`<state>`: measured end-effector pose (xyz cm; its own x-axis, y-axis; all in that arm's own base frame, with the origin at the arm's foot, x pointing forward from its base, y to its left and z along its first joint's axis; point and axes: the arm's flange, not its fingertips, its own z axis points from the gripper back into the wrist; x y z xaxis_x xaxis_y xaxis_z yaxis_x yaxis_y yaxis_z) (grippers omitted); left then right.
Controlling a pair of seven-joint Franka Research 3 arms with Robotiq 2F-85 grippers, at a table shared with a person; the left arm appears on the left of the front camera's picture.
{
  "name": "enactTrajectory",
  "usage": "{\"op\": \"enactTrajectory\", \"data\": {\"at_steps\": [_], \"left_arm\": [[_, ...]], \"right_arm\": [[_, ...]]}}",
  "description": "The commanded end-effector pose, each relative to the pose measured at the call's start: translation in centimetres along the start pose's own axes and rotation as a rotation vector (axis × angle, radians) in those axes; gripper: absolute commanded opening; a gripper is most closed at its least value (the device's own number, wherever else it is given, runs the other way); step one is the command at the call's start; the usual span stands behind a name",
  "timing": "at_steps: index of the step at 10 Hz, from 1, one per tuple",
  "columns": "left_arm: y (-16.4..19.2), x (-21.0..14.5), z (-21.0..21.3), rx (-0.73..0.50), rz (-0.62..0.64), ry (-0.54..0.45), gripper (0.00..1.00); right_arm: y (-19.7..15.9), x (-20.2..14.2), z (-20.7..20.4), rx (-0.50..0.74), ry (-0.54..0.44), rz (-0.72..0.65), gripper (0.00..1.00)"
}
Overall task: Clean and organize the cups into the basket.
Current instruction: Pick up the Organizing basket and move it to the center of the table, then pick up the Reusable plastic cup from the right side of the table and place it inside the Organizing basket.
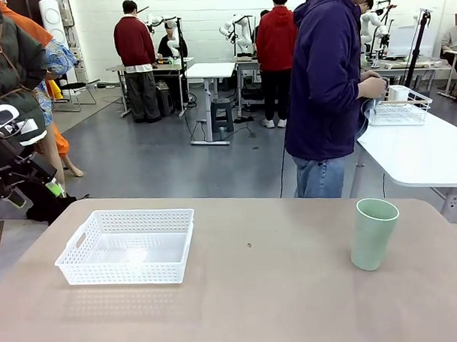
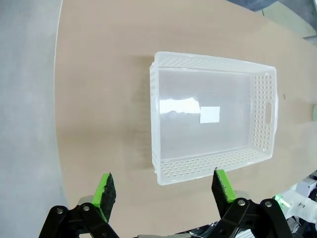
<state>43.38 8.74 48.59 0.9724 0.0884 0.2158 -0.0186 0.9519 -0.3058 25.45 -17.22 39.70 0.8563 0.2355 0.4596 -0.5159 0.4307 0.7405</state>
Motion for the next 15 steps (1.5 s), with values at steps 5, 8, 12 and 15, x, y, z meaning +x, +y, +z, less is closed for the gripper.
{"op": "enactTrajectory", "data": {"at_steps": [5,8,12,15], "left_arm": [[-2.5,-0.2,-3.6,0.114,-0.092,0.056,1.00],[-3.1,0.1,-5.8,0.141,-0.091,0.086,1.00],[-3.2,0.1,-6.3,0.164,-0.078,0.084,1.00],[-2.9,0.2,-6.0,0.118,-0.095,0.088,1.00]], "right_arm": [[-6.6,2.4,-5.9,0.061,0.050,0.434,1.00],[-11.3,2.9,-8.7,0.054,0.034,0.429,1.00],[-12.7,5.1,-10.1,-0.031,-0.126,0.545,1.00],[-10.4,5.5,-9.5,-0.155,-0.190,0.678,1.00]]}}
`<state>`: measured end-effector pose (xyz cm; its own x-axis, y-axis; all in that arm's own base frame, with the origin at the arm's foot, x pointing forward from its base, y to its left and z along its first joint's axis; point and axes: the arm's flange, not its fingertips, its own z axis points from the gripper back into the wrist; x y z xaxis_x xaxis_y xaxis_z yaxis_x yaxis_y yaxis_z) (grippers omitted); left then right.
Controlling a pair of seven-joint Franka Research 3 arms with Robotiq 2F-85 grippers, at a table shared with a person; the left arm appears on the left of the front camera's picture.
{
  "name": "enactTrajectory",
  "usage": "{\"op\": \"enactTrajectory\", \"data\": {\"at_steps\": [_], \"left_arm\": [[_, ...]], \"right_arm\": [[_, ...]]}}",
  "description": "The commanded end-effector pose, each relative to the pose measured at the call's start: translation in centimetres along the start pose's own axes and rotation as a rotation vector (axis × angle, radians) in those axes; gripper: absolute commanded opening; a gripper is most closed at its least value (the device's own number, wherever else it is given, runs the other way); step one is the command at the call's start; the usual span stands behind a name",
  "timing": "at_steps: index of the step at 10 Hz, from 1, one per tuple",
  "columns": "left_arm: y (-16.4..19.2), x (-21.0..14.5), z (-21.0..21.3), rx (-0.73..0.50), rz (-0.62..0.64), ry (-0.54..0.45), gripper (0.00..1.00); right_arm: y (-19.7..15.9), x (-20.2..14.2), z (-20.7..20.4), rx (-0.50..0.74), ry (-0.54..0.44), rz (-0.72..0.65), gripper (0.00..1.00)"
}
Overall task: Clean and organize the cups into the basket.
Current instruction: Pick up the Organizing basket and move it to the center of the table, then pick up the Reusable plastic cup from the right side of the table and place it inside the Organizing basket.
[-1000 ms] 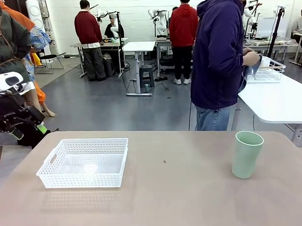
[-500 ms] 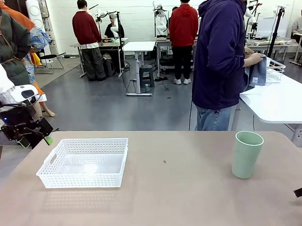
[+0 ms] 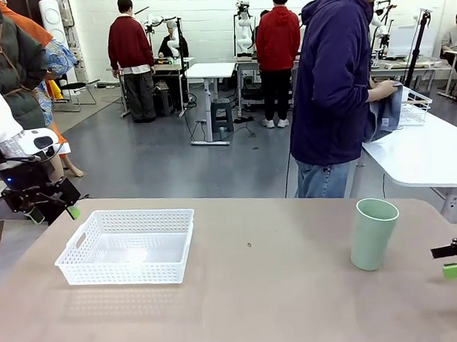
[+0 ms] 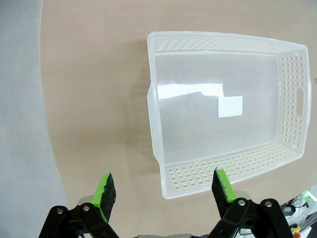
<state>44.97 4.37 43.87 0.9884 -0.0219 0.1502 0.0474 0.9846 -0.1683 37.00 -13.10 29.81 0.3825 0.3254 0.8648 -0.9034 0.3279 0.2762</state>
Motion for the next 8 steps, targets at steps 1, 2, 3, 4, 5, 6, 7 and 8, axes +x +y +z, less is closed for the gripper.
{"op": "enactTrajectory", "data": {"at_steps": [1,2,3,4,5,6,7,8], "left_arm": [[-0.1,0.0,0.1,-0.008,-0.004,-0.004,1.00],[-0.1,0.0,0.1,-0.008,-0.004,-0.004,1.00],[-0.1,0.0,0.1,-0.008,-0.004,-0.004,1.00],[-0.1,0.0,0.1,-0.008,-0.004,-0.004,1.00],[-0.1,0.0,0.1,-0.008,-0.004,-0.004,1.00],[-0.1,0.0,0.1,-0.008,-0.004,-0.004,1.00],[-0.1,0.0,0.1,-0.008,-0.004,-0.004,1.00],[-0.1,0.0,0.1,-0.008,-0.004,-0.004,1.00]], "right_arm": [[1.9,0.2,-0.3,-0.073,0.032,0.017,1.00],[0.0,0.0,0.0,0.000,0.000,0.000,1.00],[0.0,0.0,0.0,0.000,0.000,0.000,1.00],[0.0,0.0,0.0,0.000,0.000,0.000,1.00],[0.0,0.0,0.0,0.000,0.000,0.000,1.00],[0.0,0.0,0.0,0.000,0.000,0.000,1.00],[0.0,0.0,0.0,0.000,0.000,0.000,1.00],[0.3,-0.2,-0.1,-0.006,0.008,0.001,1.00]]}}
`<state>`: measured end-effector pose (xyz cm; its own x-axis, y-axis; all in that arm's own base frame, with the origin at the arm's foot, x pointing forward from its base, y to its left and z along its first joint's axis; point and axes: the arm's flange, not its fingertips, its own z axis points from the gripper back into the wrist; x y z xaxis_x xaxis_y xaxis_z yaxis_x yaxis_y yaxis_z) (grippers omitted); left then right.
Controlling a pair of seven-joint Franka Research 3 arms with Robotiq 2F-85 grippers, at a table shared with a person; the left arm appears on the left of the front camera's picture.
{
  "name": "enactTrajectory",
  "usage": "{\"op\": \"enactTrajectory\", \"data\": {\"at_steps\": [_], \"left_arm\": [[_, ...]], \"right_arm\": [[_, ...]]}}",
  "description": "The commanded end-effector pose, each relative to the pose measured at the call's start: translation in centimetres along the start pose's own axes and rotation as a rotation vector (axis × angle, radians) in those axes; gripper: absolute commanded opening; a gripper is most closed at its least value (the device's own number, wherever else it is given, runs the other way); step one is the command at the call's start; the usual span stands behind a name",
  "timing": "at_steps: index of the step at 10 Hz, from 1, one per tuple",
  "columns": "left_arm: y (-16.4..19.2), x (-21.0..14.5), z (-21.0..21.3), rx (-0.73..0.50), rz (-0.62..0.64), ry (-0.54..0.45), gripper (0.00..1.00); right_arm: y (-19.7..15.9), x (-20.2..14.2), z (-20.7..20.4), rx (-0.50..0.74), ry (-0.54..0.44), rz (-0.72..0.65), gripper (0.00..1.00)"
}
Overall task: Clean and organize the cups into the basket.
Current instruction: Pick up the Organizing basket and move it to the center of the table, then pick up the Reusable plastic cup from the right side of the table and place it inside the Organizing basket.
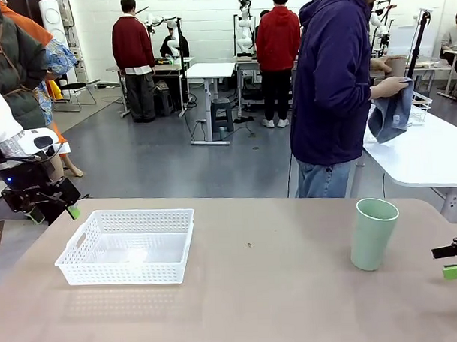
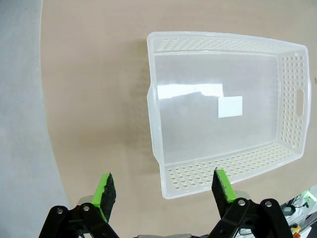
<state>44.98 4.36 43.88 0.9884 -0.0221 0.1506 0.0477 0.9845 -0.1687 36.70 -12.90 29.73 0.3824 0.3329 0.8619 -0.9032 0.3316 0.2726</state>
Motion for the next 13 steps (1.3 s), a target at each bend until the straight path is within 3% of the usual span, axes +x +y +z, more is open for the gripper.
{"op": "enactTrajectory", "data": {"at_steps": [1,3,5,9,13], "left_arm": [[0.0,0.0,0.0,0.000,0.000,0.000,1.00],[0.8,0.5,-0.6,0.005,0.023,0.021,1.00],[0.4,0.1,-0.7,0.047,0.013,-0.006,1.00],[-1.5,-1.3,-1.7,0.091,0.005,0.035,1.00],[-3.0,-2.0,-3.8,0.147,0.019,0.133,1.00]], "right_arm": [[-0.2,0.3,-0.1,-0.019,-0.049,0.162,1.00],[-2.5,0.1,-0.5,-0.028,-0.099,0.364,1.00],[-4.5,-0.7,-2.0,-0.010,-0.135,0.421,1.00],[-8.2,-1.7,-6.1,0.030,-0.137,0.397,1.00],[-8.7,-1.4,-8.6,0.055,-0.151,0.425,1.00]]}}
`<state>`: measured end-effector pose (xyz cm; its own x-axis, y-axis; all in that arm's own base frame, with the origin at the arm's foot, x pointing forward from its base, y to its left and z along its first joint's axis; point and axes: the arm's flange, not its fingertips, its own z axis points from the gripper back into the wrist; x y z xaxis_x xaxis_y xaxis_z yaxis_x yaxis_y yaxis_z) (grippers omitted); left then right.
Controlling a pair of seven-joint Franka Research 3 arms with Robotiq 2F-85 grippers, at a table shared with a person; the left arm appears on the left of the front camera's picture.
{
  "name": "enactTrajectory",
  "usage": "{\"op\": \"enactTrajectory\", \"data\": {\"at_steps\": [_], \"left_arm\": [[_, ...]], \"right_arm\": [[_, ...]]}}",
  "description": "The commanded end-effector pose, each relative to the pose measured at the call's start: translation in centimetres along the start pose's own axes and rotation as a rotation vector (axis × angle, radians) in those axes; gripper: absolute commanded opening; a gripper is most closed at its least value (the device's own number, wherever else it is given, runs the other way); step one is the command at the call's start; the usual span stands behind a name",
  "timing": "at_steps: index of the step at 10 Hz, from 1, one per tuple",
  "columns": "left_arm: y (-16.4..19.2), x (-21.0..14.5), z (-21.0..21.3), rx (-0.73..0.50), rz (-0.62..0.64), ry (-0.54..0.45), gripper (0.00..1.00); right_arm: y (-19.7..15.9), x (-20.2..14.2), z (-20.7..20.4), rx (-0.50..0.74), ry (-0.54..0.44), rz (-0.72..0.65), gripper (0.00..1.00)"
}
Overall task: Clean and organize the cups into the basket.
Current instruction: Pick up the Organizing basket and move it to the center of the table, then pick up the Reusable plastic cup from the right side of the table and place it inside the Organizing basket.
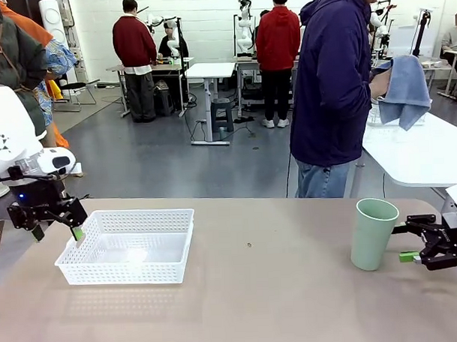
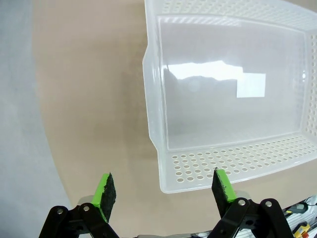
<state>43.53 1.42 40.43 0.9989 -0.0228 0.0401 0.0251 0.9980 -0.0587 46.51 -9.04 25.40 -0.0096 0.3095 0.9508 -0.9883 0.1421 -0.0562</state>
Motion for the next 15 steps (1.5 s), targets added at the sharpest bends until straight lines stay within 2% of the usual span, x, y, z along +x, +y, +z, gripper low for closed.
{"op": "enactTrajectory", "data": {"at_steps": [1,5,8,9,12,13,15], "left_arm": [[-1.0,0.0,-0.3,0.046,0.014,0.030,1.00],[-1.2,-0.2,-0.8,0.052,0.010,0.034,1.00],[-1.2,-0.1,-0.9,0.054,0.017,0.037,1.00],[-0.9,-0.1,-0.8,0.020,-0.004,0.025,1.00],[-0.9,-0.1,-0.8,0.020,-0.004,0.025,1.00],[-0.9,-0.1,-0.8,0.020,-0.004,0.025,1.00],[-0.9,-0.1,-0.8,0.020,-0.004,0.025,1.00]], "right_arm": [[1.0,-2.6,-1.6,-0.008,-0.024,0.044,1.00],[1.1,-2.1,-2.4,-0.011,-0.048,0.046,1.00],[0.9,-2.2,-3.3,-0.033,-0.036,-0.070,1.00],[1.0,-2.3,-3.7,-0.036,-0.025,-0.121,1.00],[1.2,-1.7,-4.3,-0.080,-0.020,-0.166,1.00],[1.4,-2.8,-3.4,-0.017,-0.029,-0.121,1.00],[1.4,-2.8,-3.4,-0.017,-0.029,-0.121,1.00]]}}
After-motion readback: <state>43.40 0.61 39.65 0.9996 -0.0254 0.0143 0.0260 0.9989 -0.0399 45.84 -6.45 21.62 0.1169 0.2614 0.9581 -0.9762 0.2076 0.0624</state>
